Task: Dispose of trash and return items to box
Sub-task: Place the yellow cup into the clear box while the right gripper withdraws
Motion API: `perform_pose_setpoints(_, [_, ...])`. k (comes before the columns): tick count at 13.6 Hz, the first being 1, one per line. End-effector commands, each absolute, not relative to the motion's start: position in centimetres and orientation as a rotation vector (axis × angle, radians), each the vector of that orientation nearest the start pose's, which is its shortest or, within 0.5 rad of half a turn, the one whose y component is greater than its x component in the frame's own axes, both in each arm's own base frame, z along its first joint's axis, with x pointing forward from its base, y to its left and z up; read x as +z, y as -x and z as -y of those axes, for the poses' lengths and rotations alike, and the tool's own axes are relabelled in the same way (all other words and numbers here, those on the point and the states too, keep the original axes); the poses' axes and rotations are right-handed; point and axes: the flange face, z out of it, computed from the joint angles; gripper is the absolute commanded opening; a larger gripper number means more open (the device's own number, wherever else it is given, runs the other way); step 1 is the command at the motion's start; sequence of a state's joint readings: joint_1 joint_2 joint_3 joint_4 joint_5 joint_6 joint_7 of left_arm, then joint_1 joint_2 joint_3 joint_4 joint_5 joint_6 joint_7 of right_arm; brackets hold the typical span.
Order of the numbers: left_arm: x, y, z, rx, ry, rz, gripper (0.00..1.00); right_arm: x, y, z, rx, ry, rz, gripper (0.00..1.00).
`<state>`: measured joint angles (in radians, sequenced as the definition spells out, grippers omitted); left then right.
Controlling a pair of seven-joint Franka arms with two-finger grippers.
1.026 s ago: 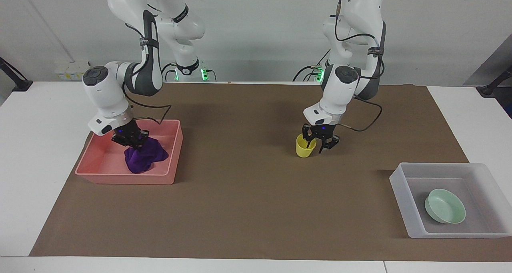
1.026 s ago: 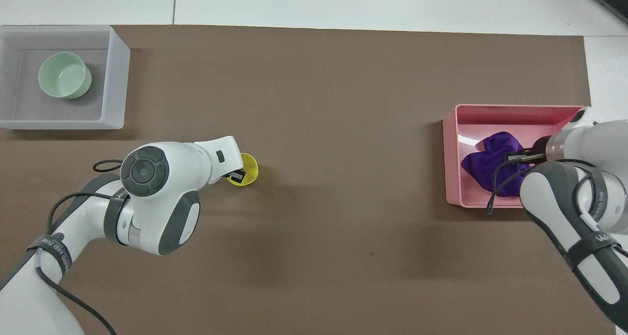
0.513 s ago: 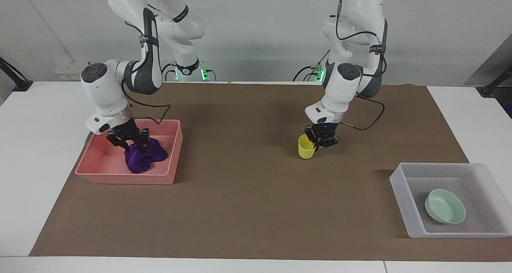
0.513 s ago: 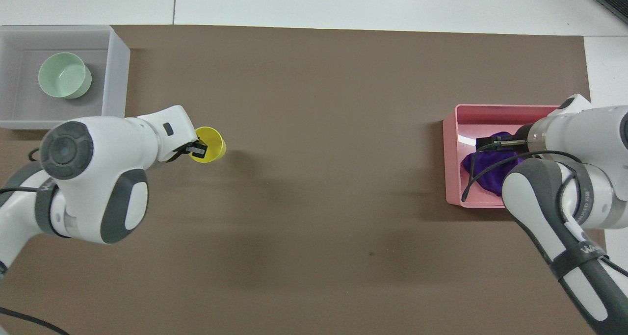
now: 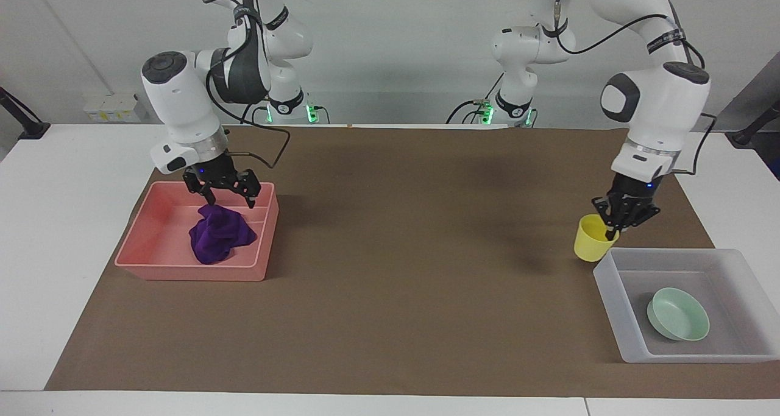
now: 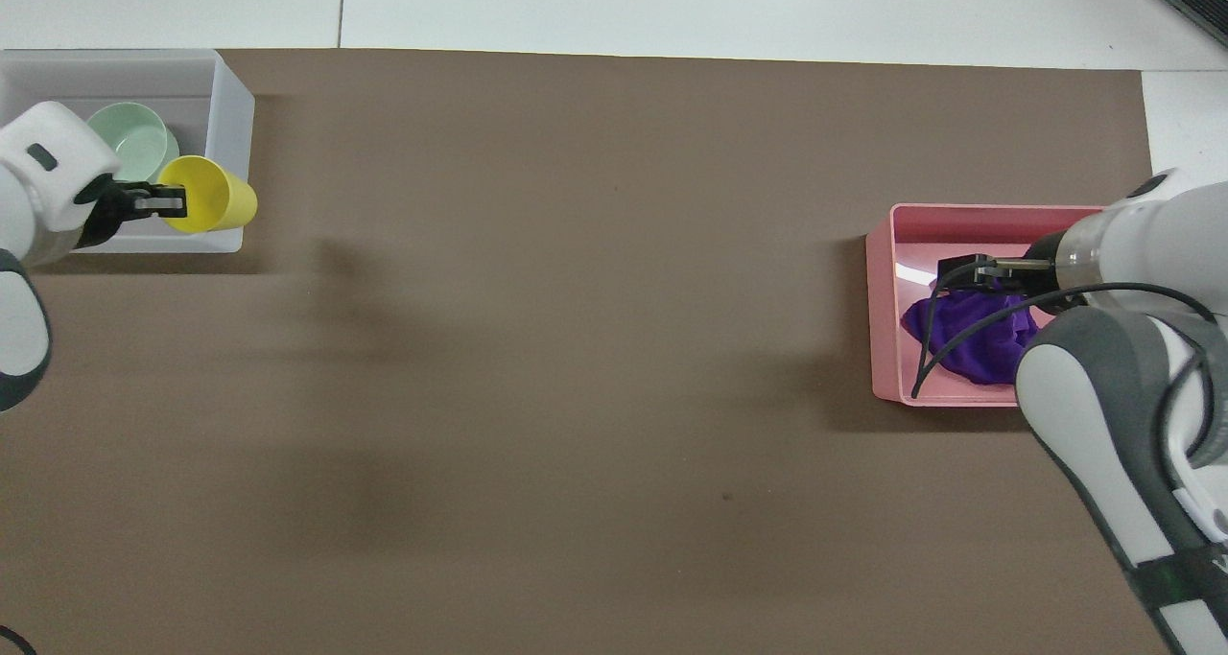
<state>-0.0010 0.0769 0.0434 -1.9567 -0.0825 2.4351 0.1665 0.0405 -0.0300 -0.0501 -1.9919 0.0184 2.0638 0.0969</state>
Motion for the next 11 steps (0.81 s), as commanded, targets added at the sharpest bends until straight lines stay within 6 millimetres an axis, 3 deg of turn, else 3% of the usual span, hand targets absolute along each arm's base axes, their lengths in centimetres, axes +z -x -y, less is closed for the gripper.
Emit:
perform_pose_setpoints(1, [48.4,-64.2,-7.0,-0.612,3.075,-0.031,0.00,52.2,-55.0,1.2,-0.108,3.107,-0.222,1.00])
perform_pose_setpoints(3, [48.5,-66.3,-9.2,-0.610,3.068,0.010,0.00,54.7,-54.5,1.3,-0.059,3.112,-0.221,1.00])
perform_pose_setpoints(7, [44.9,-69.8,-15.4,-0.555,3.068,0.134,0.00,58.8,-54.1,1.9,-0.037,3.144,-0.217,1.00])
perform_pose_setpoints(11, [40.5,-72.1,-17.6,-0.517,3.078,0.171,0.00,62.2,-53.6,2.6,-0.030,3.148,-0.224,1.00])
